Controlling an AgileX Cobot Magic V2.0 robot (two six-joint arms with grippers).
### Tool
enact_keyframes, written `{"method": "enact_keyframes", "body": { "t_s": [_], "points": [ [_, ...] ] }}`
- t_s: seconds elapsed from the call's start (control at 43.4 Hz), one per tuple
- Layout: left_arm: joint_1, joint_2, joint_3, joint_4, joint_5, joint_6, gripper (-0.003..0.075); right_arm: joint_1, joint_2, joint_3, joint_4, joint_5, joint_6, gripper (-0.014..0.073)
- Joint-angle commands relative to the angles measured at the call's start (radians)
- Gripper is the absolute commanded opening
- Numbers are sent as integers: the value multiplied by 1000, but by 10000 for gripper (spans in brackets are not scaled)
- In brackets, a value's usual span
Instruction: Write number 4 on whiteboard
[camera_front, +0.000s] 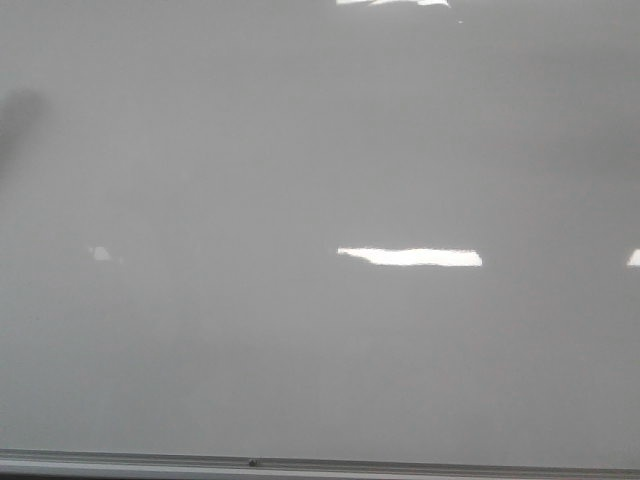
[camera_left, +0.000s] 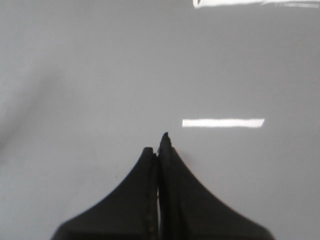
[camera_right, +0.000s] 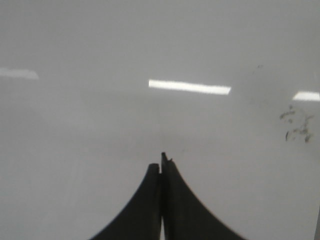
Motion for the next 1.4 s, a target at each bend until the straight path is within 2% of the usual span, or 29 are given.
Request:
{"method": "enact_keyframes", "body": {
  "t_s": [0.0,0.138,0.369,0.438,0.484,0.507,0.576,0.622,0.645,0.668,0.714,0.76,0.806,0.875,1.221,1.382],
  "points": [
    [-7,65,-32,-7,-27,1,-20,-5,63,-22,-6,-44,1,-68],
    [-7,124,-32,-14,19,1,-20,-5,114,15,-6,-63,1,-68],
    [-7,197,-32,-17,11,1,-20,-5,184,46,-6,-52,1,-57],
    [-7,219,-32,-17,17,1,-20,-5,198,46,-6,-46,1,12],
    [-7,232,-30,-17,17,1,-16,-5,205,46,-6,-42,-2,91],
    [-7,239,-30,-17,17,1,-8,-5,207,46,-6,-37,-7,158],
    [-7,258,-30,-17,17,1,72,-5,209,46,-6,-30,-14,361],
    [-7,268,-30,-17,17,1,157,-5,209,46,-6,-29,-14,459],
    [-7,275,-30,-17,17,1,226,-5,209,46,-6,-27,-14,526],
    [-7,281,-30,-17,17,3,264,-5,209,46,-6,-26,-14,568],
    [-7,294,-30,-17,15,10,398,-5,209,46,-6,-25,-14,629],
    [-7,309,-30,-17,15,17,494,-5,209,46,-6,-25,-14,659],
    [-7,332,-30,-17,15,29,557,-5,209,46,-6,-25,-14,658],
    [-7,370,-35,-17,17,51,592,-5,209,46,-6,-26,-14,645],
    [-7,611,-93,76,-9,79,563,-5,209,46,-6,-26,-14,643],
    [25,718,-132,69,-22,64,563,-5,209,46,-6,-28,-14,643]
  ]
}}
